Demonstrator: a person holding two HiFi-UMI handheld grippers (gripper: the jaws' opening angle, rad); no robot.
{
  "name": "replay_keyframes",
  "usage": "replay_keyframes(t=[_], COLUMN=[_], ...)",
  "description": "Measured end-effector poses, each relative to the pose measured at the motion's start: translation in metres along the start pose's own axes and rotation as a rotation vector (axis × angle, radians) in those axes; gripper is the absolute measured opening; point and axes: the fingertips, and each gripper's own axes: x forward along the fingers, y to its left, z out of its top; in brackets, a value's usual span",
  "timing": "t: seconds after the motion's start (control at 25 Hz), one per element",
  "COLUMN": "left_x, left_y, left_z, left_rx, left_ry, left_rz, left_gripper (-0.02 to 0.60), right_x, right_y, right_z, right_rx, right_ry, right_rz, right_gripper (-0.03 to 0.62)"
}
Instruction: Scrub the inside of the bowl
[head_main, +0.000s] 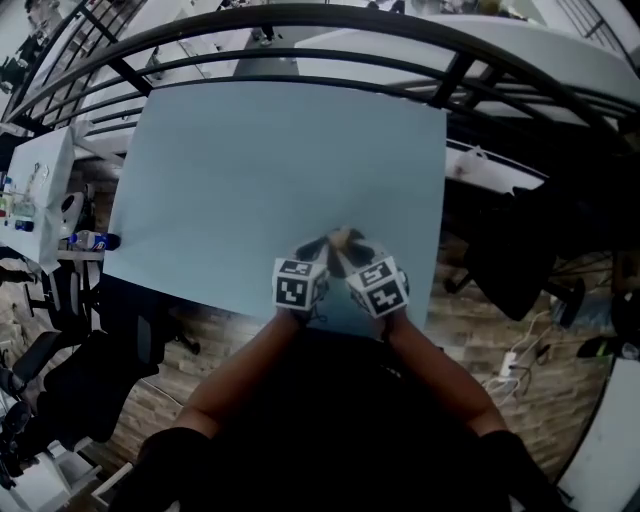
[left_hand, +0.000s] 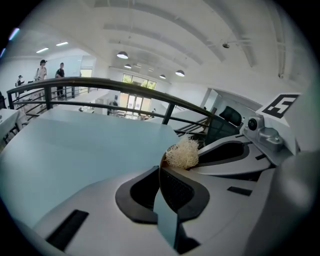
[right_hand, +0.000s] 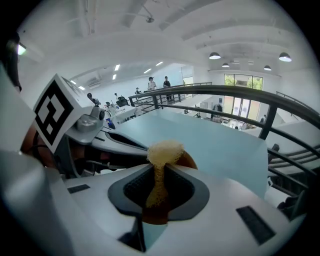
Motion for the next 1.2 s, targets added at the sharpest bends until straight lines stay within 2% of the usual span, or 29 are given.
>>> replay_keyframes(t=[0.24,0.4,0.64,0.76,0.92,1.08,1.2], left_x=[-0.024,-0.033,-0.045,-0.046,-0.044,-0.042,-0.042], left_y=[-0.021,-0.036,-0.045,-0.045,-0.046,-0.047,-0.048], left_z=[0.015,0.02,0.027,0.028,0.027,0.025,0.019], left_rx=[0.012,0.049,0.101,0.098,0.098,0.096,0.101], left_ry=[-0.07,-0.1,-0.147,-0.153,-0.148,-0.139,-0.129], left_rz=[0.021,0.033,0.061,0.066,0.075,0.072,0.051], left_gripper=[0.011,0.011,0.011,0.011,0.011,0.011,0.011], right_x=[-0.022,-0.029,-0.033,-0.036,-0.046,-0.054,-0.053], right_y=[0.004,0.012,0.03,0.029,0.017,-0.006,-0.003], right_z=[0.005,0.001,-0.016,-0.029,-0.018,-0.012,-0.007], right_rx=[-0.1,-0.153,-0.22,-0.234,-0.319,-0.307,-0.309], right_ry=[0.028,0.052,0.116,0.163,0.17,0.151,0.138], right_rz=[-0.028,-0.036,-0.01,-0.013,-0.061,-0.138,-0.148], right_gripper=[0.067,0.067,0.066,0.066,0.066,0.066,0.066])
